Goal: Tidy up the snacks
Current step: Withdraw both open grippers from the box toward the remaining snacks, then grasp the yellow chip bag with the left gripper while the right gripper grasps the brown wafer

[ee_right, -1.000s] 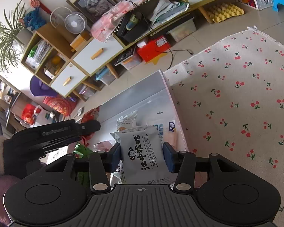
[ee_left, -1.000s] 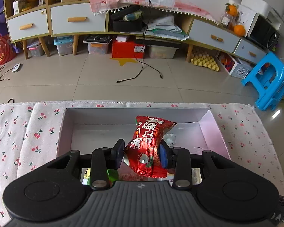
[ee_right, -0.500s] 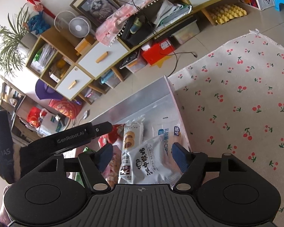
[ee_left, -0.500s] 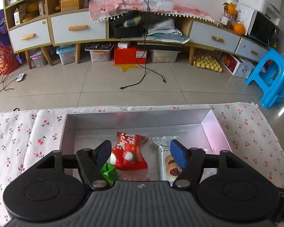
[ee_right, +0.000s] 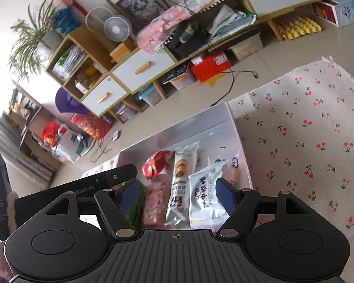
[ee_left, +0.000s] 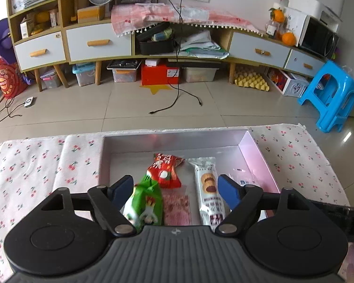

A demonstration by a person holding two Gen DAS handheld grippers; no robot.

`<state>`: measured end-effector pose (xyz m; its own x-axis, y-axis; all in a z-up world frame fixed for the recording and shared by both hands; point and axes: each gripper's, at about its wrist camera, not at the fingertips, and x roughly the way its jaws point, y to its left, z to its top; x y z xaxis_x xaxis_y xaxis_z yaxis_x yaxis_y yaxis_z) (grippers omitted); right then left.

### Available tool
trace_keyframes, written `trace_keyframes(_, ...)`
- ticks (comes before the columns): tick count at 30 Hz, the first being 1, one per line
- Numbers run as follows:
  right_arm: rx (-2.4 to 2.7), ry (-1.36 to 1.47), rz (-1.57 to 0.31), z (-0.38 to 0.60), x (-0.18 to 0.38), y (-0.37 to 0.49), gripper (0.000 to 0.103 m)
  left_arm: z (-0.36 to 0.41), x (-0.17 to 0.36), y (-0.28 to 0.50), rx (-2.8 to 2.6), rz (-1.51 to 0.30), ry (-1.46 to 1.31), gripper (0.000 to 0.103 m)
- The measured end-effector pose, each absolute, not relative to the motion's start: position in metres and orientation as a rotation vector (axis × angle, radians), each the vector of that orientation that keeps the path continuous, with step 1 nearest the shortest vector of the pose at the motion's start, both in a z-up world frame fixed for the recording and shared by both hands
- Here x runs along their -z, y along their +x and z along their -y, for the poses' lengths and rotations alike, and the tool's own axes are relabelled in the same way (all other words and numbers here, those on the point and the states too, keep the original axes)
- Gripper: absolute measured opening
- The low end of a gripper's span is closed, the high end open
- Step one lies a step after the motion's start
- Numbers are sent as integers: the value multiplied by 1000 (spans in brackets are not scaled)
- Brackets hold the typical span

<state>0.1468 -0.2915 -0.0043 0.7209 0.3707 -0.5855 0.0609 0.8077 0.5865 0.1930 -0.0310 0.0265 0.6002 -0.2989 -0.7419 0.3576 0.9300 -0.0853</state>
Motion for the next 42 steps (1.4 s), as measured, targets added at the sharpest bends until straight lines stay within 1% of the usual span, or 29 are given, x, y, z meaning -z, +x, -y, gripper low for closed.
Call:
trace_keyframes(2, -188, 597, -760, 290, 0, 142, 78, 27, -29, 185, 388, -844, 74, 80)
trace_keyframes(3, -191, 584, -763, 288, -2, 139, 78, 24, -30, 181, 391, -842, 76, 83)
trace_keyframes(8, -187, 512, -789, 284, -6, 127, 79, 15, -30, 163, 398, -843, 81, 89)
trace_keyframes(11, -174, 487, -813, 284, -5, 119, 83, 11, -28, 155, 390, -851, 87, 90)
trace_keyframes(18, -148, 412, -870, 280, 0, 102, 85, 1, -17, 133, 383, -881, 85, 95)
trace_keyframes(22, -129, 394, -906, 279, 6, 96, 85, -7, -9, 124, 373, -890, 71, 96)
trace_keyframes(26, -102, 384, -930, 282, 12, 94, 85, -17, 3, 111, 377, -850, 70, 97)
trace_keyframes(31, -70, 361, -957, 288, 22, 94, 85, -18, 16, 107, 380, -844, 171, 97)
trace_keyframes(37, -17, 370, -1007, 295, 37, 101, 85, -19, 26, 110, 419, -887, 156, 97)
trace_keyframes(42, -5, 394, -1033, 296, 44, 104, 85, -7, 31, 104, 486, -855, 174, 96)
